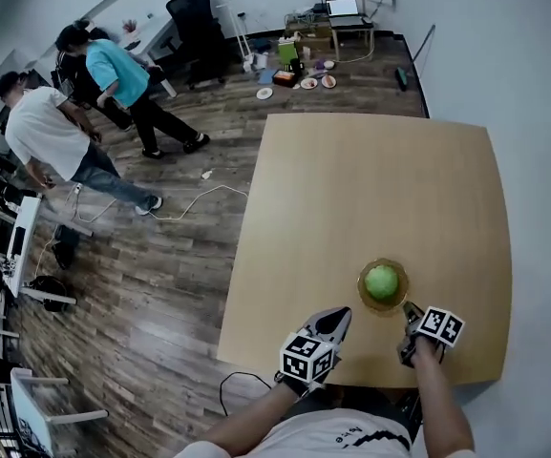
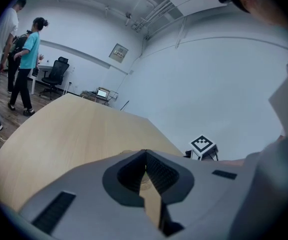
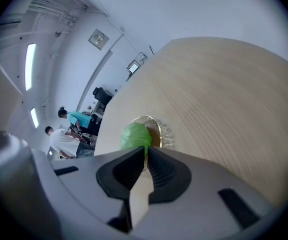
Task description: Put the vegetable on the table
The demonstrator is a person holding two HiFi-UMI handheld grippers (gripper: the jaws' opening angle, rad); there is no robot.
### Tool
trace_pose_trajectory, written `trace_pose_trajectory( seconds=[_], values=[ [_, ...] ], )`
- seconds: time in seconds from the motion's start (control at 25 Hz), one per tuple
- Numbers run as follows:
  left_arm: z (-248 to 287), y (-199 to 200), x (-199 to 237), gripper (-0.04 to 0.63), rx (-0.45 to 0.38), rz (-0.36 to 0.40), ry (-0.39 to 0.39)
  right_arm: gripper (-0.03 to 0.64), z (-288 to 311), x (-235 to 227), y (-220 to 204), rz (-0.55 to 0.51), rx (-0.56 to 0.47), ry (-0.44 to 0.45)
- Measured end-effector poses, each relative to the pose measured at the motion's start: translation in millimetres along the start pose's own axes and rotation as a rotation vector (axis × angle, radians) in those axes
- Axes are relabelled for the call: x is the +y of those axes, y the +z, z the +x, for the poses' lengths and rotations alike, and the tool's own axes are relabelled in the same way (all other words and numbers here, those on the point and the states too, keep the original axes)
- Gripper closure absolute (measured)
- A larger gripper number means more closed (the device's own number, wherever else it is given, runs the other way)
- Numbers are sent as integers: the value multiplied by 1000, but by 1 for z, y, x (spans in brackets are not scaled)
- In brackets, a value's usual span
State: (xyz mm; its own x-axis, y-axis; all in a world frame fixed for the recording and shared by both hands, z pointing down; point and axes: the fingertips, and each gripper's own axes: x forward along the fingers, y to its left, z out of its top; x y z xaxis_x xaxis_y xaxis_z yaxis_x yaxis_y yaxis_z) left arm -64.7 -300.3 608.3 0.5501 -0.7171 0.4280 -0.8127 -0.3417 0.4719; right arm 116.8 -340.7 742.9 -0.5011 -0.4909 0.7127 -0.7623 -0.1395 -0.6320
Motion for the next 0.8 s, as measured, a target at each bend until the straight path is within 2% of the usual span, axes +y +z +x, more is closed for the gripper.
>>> trace_pose_trajectory(
  seconds=[0.28,0.52,0.64,0.8],
  values=[
    [-21,10,-38,583,9,34,-109,595,-52,98,-14,-178,-121,192],
    [-50,23,-66,583,6,66,-147,601,-107,162,-20,-293,-248,286],
    [-65,33,-75,583,-13,68,-168,601,-129,186,-25,-344,-290,310],
    [-84,44,-86,583,-35,77,-188,601,-159,213,-30,-454,-353,286]
  ],
)
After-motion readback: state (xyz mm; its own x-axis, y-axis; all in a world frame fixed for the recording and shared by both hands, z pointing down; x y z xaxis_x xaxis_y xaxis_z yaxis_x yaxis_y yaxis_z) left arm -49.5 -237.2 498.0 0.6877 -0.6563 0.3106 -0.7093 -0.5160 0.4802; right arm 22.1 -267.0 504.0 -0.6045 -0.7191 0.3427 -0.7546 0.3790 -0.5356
